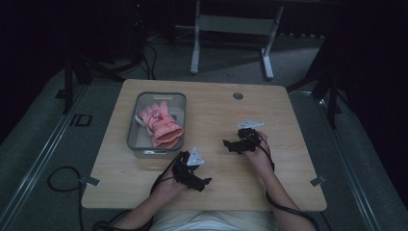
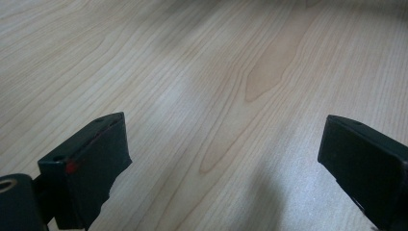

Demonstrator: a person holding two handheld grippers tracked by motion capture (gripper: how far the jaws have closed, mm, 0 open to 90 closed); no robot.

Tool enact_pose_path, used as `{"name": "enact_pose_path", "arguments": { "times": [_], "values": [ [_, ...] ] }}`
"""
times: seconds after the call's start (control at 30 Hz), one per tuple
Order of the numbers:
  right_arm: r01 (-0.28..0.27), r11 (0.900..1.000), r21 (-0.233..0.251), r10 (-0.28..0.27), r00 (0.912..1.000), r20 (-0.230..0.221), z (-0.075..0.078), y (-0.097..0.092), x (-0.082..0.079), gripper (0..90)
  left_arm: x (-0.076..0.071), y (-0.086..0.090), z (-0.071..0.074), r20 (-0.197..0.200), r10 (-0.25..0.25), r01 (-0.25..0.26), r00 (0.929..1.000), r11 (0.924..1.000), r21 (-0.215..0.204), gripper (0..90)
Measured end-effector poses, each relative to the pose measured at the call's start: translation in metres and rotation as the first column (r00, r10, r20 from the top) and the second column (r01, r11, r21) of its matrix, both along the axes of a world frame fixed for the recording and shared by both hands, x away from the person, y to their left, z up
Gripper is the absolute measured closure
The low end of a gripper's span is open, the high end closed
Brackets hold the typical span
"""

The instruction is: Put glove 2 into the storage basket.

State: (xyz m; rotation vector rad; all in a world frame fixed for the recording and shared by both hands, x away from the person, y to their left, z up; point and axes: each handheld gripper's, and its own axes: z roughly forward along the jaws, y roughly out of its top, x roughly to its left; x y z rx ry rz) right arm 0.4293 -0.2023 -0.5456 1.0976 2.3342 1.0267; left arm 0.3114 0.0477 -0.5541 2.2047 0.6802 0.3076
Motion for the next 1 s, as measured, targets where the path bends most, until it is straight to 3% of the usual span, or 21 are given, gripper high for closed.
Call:
{"name": "enact_pose_path", "arguments": {
  "times": [0.37,0.5,0.73,1.0],
  "values": [
    [0.038,0.9993,-0.005,-0.038,0.9993,-0.006,-0.009,-0.02,-0.005,14.0,0.0,-0.001,-0.008,-0.006,-0.016,0.016,0.9999,0.9999,0.005,3.3],
    [0.062,0.9981,0.001,-0.062,0.9981,0.009,-0.011,-0.031,-0.01,14.0,-0.003,-0.002,-0.009,0.012,-0.021,0.021,0.9997,0.9998,0.007,3.3],
    [0.111,0.9938,0.007,-0.111,0.9931,0.037,-0.012,-0.05,-0.014,14.0,-0.005,-0.002,-0.01,0.006,-0.023,0.023,0.9997,0.9997,0.005,3.2],
    [0.139,0.9902,0.013,-0.14,0.9895,0.037,-0.014,-0.063,-0.017,14.0,-0.008,0.001,-0.012,0.017,-0.013,0.013,0.9998,0.9999,0.004,3.2]
  ]
}}
